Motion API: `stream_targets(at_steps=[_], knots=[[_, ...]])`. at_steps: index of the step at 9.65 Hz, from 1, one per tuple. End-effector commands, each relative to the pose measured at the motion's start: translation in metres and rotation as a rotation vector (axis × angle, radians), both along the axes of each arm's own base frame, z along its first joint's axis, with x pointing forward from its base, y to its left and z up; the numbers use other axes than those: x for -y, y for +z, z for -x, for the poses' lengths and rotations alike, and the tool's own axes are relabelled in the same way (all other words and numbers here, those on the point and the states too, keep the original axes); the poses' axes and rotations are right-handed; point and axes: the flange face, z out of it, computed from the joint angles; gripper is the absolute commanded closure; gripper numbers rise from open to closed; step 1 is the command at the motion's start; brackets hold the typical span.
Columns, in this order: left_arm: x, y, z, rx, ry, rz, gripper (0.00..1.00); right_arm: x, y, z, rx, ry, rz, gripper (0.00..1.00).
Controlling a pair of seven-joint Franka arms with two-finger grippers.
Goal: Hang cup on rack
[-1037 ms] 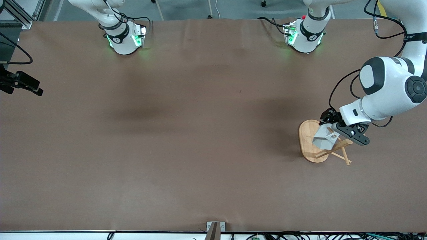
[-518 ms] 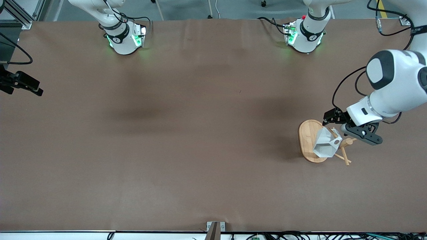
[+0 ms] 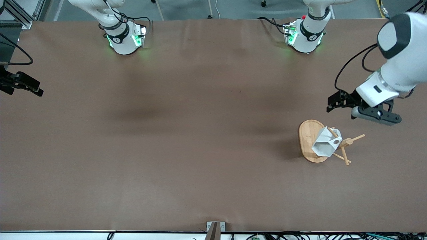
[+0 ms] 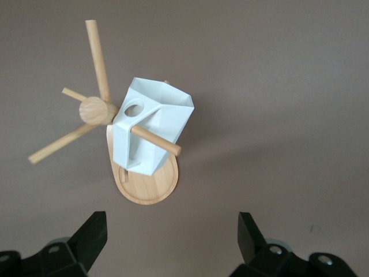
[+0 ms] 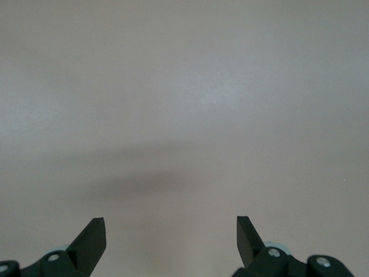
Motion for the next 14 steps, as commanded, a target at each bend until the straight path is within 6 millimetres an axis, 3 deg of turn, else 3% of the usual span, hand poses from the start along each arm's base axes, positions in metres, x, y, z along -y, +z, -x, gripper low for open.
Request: stream_targets(at_steps=[1,3,5,8,14], knots=[[0.005,0.034,0.006,-0.013,0.053,-0.106,0.00,0.002,0.002,-0.001,0.002,-0.008,0.007,0.00],[-0.001,0.073,0.009,-0.013,0.052,-0.118,0.00,0.003,0.002,-0.001,0.002,-0.008,0.007,0.00],[-0.004,0.091,0.016,-0.047,0.072,-0.101,0.00,0.003,0.003,-0.001,0.003,-0.008,0.007,0.00],[-0.006,0.101,0.031,-0.083,0.175,-0.107,0.00,0.003,0.003,-0.001,0.003,-0.008,0.007,0.00],[-0.018,0.108,0.030,-0.067,0.173,-0.122,0.00,0.004,0.003,-0.001,0.003,-0.008,0.007,0.00]])
